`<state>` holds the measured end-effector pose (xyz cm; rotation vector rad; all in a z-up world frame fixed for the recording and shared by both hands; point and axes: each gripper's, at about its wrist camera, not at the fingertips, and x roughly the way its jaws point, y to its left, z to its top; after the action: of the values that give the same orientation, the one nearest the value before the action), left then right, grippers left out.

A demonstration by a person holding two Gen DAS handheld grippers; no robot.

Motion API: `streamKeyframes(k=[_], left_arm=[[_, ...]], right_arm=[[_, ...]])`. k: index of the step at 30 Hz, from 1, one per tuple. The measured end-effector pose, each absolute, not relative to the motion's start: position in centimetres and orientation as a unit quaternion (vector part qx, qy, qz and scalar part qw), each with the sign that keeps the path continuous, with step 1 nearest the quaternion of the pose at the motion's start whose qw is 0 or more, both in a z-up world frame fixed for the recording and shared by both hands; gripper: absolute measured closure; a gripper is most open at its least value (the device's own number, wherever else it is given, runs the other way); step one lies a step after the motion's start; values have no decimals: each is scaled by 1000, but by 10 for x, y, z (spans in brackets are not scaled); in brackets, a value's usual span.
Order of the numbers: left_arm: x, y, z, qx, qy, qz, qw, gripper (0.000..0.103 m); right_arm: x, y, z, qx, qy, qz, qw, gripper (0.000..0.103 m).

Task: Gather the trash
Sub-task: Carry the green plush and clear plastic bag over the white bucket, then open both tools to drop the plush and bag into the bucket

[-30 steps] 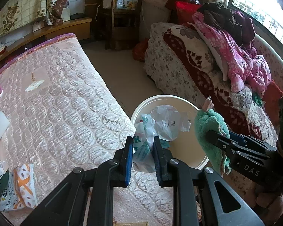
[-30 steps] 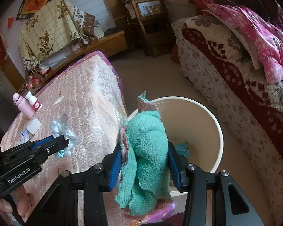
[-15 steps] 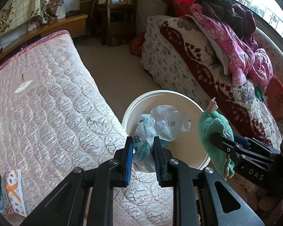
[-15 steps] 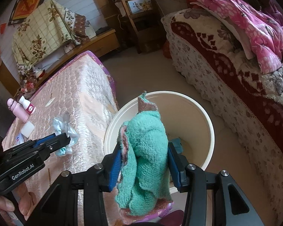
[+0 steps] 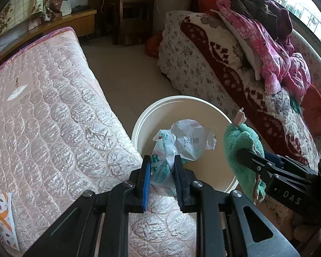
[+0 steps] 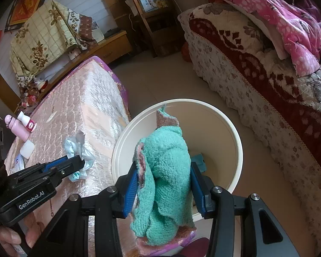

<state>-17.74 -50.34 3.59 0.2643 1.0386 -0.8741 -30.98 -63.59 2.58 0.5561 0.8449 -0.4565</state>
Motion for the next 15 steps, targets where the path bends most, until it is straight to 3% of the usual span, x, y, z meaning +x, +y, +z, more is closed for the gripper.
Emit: streamKeyframes(k=[15], left_arm=[[-173, -520, 28, 106, 482, -419, 762, 81]], right_arm=[[-304, -640, 21, 261, 405, -223, 847, 55]])
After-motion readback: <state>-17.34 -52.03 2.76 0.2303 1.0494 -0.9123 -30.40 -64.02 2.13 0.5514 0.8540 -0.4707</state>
